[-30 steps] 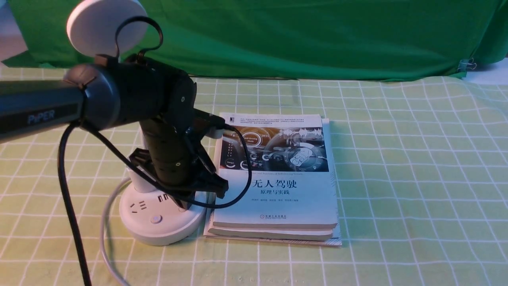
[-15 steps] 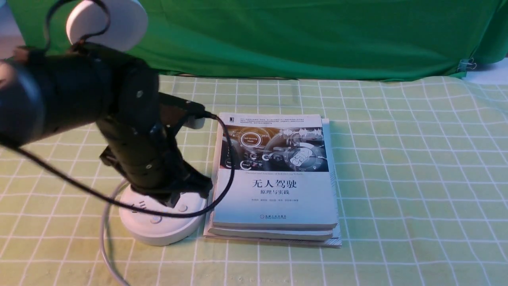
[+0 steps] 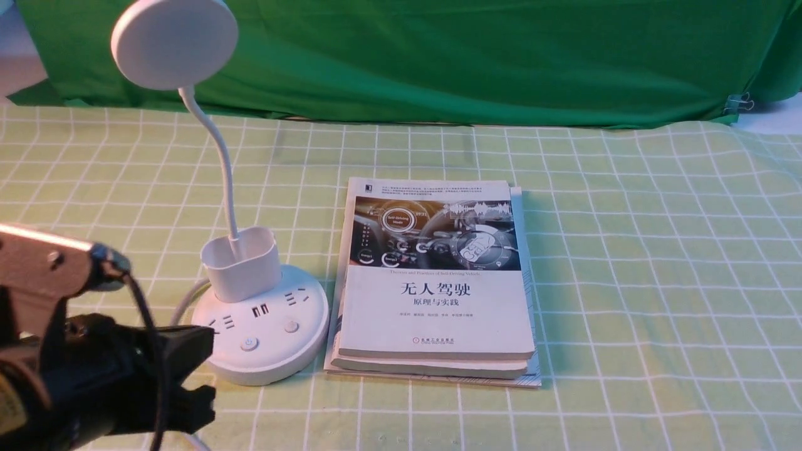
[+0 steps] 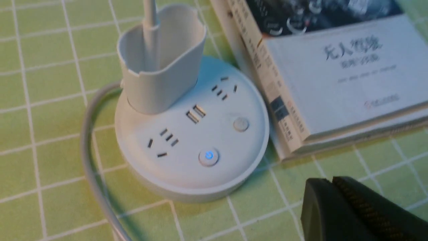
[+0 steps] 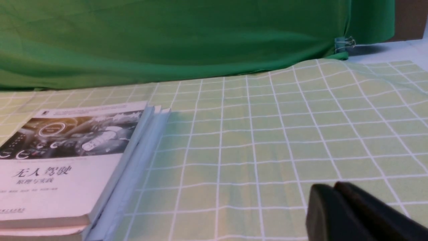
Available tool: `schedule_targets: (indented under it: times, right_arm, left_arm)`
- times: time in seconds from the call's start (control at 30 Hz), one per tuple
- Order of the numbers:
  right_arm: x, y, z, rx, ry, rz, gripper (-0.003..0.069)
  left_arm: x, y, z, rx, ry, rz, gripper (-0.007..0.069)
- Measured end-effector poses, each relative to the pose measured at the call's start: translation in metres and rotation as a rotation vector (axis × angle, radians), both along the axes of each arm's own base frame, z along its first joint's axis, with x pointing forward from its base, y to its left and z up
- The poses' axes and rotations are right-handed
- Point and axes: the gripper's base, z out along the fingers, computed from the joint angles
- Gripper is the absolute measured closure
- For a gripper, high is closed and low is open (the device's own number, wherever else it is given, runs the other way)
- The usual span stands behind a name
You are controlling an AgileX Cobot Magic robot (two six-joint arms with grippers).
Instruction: Turn off the desk lamp on the green coffee tablecloth by hand.
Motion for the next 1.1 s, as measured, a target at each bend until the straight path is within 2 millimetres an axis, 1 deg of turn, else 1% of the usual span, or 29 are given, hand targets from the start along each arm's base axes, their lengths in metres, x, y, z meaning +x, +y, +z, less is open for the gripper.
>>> schedule_targets:
  times: [0.07, 0.2, 0.6, 0.67, 0.73, 0.9, 0.93, 0.97, 1.07, 1.1]
  right_arm:
    - [0.000, 0.000, 0.000, 0.000, 0.000, 0.000, 0.0629]
    - [0.000, 0.000, 0.000, 0.000, 0.000, 0.000, 0.0629]
    - [0.000, 0.000, 0.000, 0.002, -0.002, -0.001, 0.0629]
    - [0.000, 0.000, 0.000, 0.001, -0.002, -0.001, 0.0629]
    - [0.000, 0.000, 0.000, 0.001, -0.001, -0.001, 0.0629]
    - [0.000, 0.000, 0.000, 0.001, -0.001, -0.001, 0.0629]
    - [0.000, 0.000, 0.000, 0.001, -0.001, -0.001, 0.0629]
    - [0.000, 0.000, 0.000, 0.001, -0.001, -0.001, 0.0629]
    - [0.000, 0.000, 0.000, 0.001, -0.001, -0.001, 0.0629]
    - [0.000, 0.000, 0.000, 0.001, -0.001, -0.001, 0.0629]
  left_arm:
    - [-0.011, 0.006, -0.002, -0.009, -0.070, -0.003, 0.0608]
    - [-0.021, 0.012, -0.001, 0.015, -0.148, -0.017, 0.0606]
    - [-0.023, 0.013, -0.001, 0.039, -0.183, -0.028, 0.0610]
    - [-0.023, 0.013, 0.001, 0.039, -0.207, -0.030, 0.0613]
    - [-0.029, 0.018, 0.003, 0.040, -0.307, -0.028, 0.0617]
    - [-0.049, 0.037, 0.004, 0.016, -0.569, 0.084, 0.0619]
    - [-0.048, 0.038, 0.003, 0.022, -0.565, 0.089, 0.0619]
    - [-0.054, 0.044, 0.000, 0.025, -0.612, 0.139, 0.0619]
    - [-0.067, 0.057, -0.009, 0.038, -0.671, 0.262, 0.0619]
    - [-0.067, 0.057, -0.009, 0.038, -0.671, 0.262, 0.0619]
